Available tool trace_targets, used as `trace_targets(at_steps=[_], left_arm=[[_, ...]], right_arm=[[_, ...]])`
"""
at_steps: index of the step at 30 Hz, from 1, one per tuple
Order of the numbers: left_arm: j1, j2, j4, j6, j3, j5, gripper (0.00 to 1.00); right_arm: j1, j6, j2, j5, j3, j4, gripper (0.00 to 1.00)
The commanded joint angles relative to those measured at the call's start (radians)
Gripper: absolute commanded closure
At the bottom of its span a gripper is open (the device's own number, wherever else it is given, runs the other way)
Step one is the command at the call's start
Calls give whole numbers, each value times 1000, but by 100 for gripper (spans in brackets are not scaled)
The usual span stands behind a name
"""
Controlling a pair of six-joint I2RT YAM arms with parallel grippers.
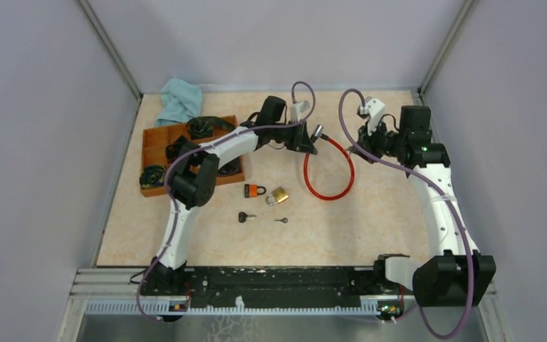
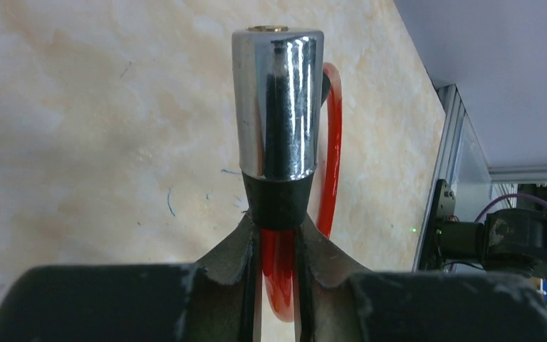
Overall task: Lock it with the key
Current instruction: Place the lock at the center of the board.
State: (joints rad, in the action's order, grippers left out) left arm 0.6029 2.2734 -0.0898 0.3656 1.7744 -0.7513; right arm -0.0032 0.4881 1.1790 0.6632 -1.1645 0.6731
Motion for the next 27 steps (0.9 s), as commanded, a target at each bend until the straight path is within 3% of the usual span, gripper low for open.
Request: trace_targets(at_steps=[1, 6, 13, 18, 23, 27], left_arm=[[3, 48, 40, 25, 72, -31, 88], [3, 110, 12, -42, 101, 17, 77], [3, 125, -22, -195, 120, 110, 70], [2, 111, -45, -260, 103, 153, 65], [2, 83, -57, -328, 81, 207, 53], [2, 33, -55, -398, 45, 267, 49]], right_arm=[[-4, 64, -43, 57, 20, 45, 100], [-5, 92, -48, 96, 73, 44, 100], [-4, 109, -37, 140, 123, 40, 100], [-3, 94, -35, 158, 166, 7, 100], [-3, 79, -33, 169, 185, -12, 100], [-3, 70, -32, 184, 203, -23, 100]])
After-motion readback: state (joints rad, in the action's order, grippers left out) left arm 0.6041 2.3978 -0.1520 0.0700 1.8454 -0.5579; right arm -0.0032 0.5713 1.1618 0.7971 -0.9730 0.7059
